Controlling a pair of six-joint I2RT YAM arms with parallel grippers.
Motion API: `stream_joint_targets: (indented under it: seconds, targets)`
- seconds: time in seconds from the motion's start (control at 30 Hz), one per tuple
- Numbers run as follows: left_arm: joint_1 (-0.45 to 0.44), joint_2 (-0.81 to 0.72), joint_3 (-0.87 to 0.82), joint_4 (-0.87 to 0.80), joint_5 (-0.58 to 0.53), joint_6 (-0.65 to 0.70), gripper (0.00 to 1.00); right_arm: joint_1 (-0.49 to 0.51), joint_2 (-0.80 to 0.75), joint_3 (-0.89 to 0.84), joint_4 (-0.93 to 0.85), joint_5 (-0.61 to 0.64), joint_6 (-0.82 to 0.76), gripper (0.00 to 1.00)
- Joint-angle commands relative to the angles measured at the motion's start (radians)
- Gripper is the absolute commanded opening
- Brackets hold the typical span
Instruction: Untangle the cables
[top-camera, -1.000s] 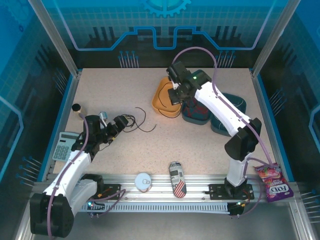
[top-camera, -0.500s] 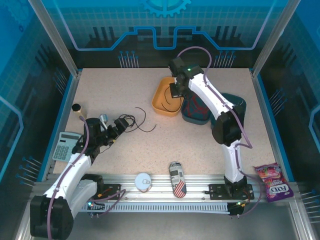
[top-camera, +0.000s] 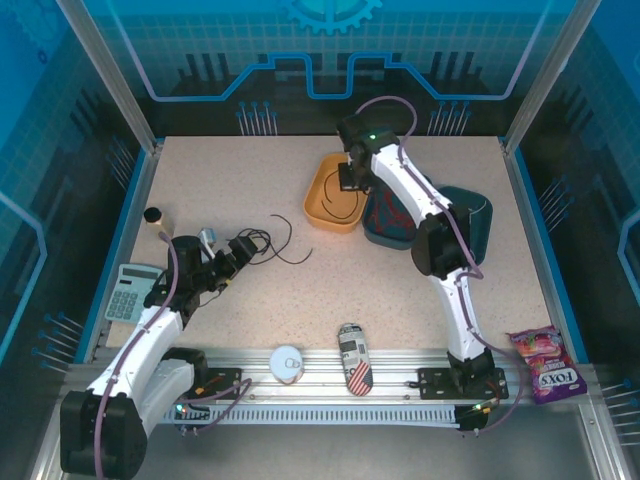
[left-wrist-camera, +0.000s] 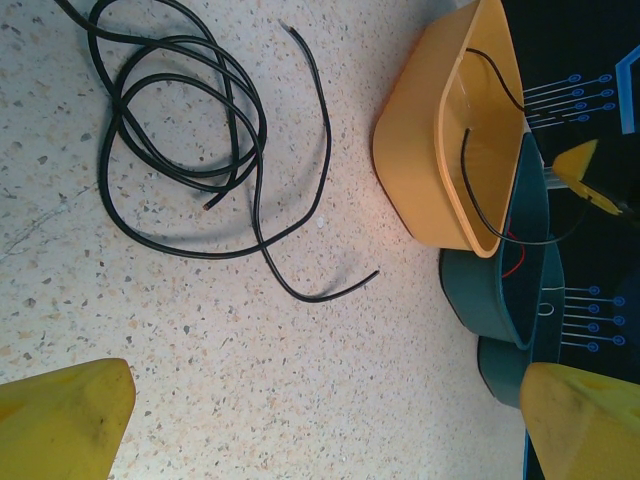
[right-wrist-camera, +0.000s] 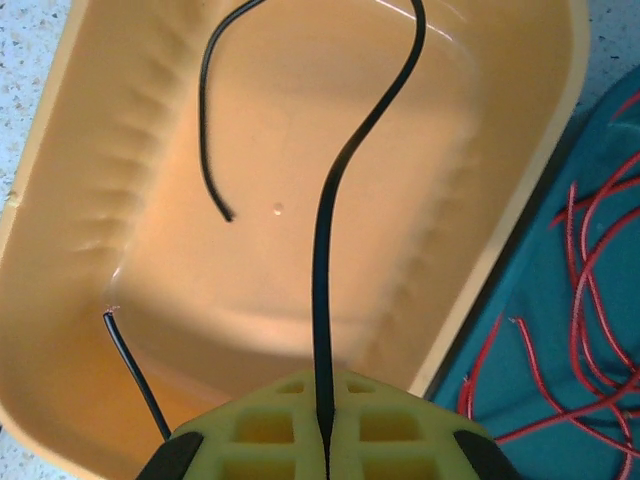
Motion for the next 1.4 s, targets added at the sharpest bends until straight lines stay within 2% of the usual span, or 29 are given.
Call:
stream_joint_targets:
  seconds: [0.0,0.47,0.53,0.63,0.77,1.1,1.17,1.3,1.33,1.37]
  targets:
    - [-0.008,0.000,-0.007,0.010,0.016,0.001,0.99,-0.011,0.032,0.030,0.036,0.017,0.011,0.00]
    - [-0.008,0.001,-0.009,0.007,0.018,-0.002,0.99,0.008,0.097,0.026,0.105,0.055,-0.050,0.01]
    - [-0.009,0.004,-0.008,0.005,0.019,-0.002,0.99,0.015,0.101,0.026,0.100,0.065,-0.057,0.06]
    - [-0.010,0.006,-0.007,0.004,0.022,-0.002,0.99,0.027,0.090,0.026,0.092,0.086,-0.072,0.19]
    - [-0.010,0.005,-0.006,0.001,0.022,-0.002,0.99,0.041,0.052,0.018,0.085,0.119,-0.095,0.31]
    - [-0.010,0.017,0.016,-0.019,0.013,0.016,0.99,0.082,-0.159,-0.124,0.109,0.213,-0.126,0.46]
    - [-0.011,0.028,0.037,-0.038,0.002,0.032,0.99,0.099,-0.241,-0.209,0.146,0.235,-0.133,0.54]
    - [-0.019,0.065,0.097,-0.083,-0.027,0.076,0.99,0.128,-0.417,-0.407,0.236,0.270,-0.128,0.63]
    - [-0.021,0.078,0.117,-0.097,-0.035,0.090,0.99,0.134,-0.466,-0.461,0.256,0.278,-0.118,0.76]
    - [-0.026,0.095,0.139,-0.109,-0.044,0.102,0.99,0.138,-0.513,-0.517,0.278,0.274,-0.113,1.00]
